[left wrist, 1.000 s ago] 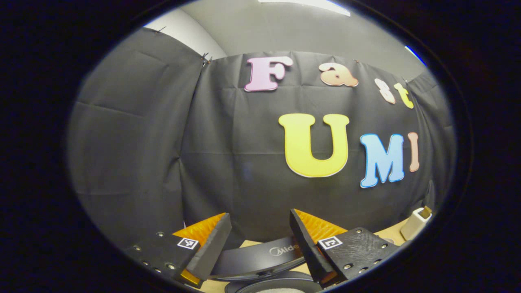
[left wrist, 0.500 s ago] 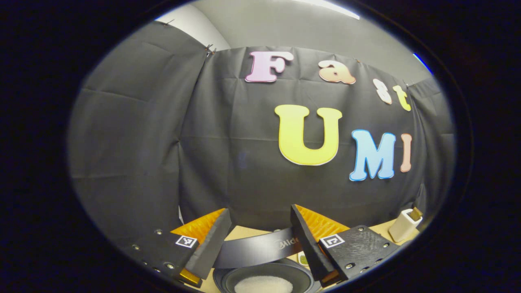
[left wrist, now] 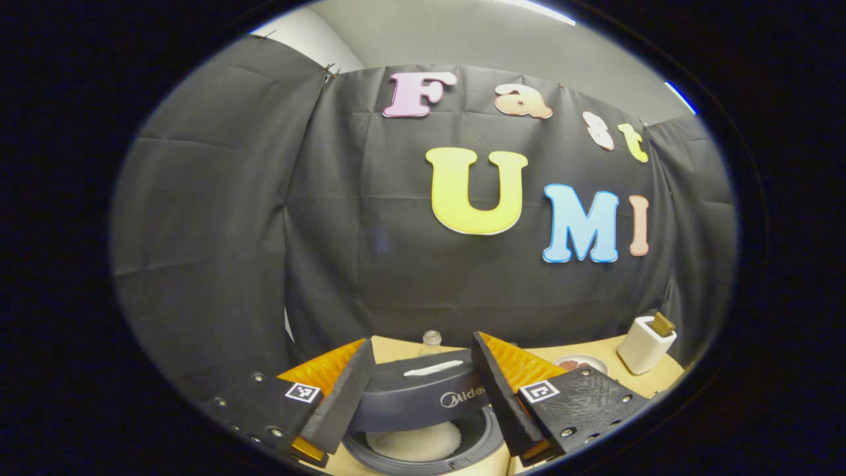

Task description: Close the left gripper, press the button to open the rice cooker; take a wooden spoon from the chopstick holder with the right hand, scoop a spoonful of rice and pour it into the rice cooker, then put the wooden spoon back into the chopstick holder.

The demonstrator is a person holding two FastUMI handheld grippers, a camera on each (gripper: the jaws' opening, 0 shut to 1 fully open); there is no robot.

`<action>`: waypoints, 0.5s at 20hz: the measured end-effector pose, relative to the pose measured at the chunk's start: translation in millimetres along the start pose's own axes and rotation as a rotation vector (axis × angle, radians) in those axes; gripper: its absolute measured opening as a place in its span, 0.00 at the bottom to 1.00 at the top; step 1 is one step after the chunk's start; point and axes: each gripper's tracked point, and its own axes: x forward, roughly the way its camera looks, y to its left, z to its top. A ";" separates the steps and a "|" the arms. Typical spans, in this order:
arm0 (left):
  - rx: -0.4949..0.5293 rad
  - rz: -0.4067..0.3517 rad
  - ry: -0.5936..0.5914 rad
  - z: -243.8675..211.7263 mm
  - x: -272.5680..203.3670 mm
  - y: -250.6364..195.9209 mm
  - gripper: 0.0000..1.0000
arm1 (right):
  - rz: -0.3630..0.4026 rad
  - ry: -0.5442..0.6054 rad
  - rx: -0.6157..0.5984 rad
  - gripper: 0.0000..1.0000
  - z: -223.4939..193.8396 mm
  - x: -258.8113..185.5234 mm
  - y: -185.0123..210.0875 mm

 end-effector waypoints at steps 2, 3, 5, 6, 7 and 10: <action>0.003 0.001 0.016 -13.3 -7.7 -4.0 0.91 | 0.012 0.007 -0.008 0.98 -2.5 -2.2 -2.8; 0.004 0.003 0.023 -19.5 -10.1 -6.1 0.91 | 0.016 0.009 -0.011 0.98 -3.4 -2.4 -3.2; 0.005 0.006 0.036 -29.5 -15.6 -8.7 0.94 | 0.021 0.015 -0.015 0.98 -5.6 -3.2 -7.7; 0.006 0.007 0.041 -35.8 -17.0 -10.3 0.94 | 0.021 0.019 -0.015 0.98 -6.9 -4.1 -9.9; 0.007 0.010 0.046 -39.4 -19.9 -10.8 0.91 | 0.023 0.023 -0.015 0.98 -7.8 -4.4 -11.3; 0.009 0.019 0.064 -56.7 -25.4 -14.5 0.91 | 0.024 0.030 -0.019 0.98 -10.3 -5.8 -16.2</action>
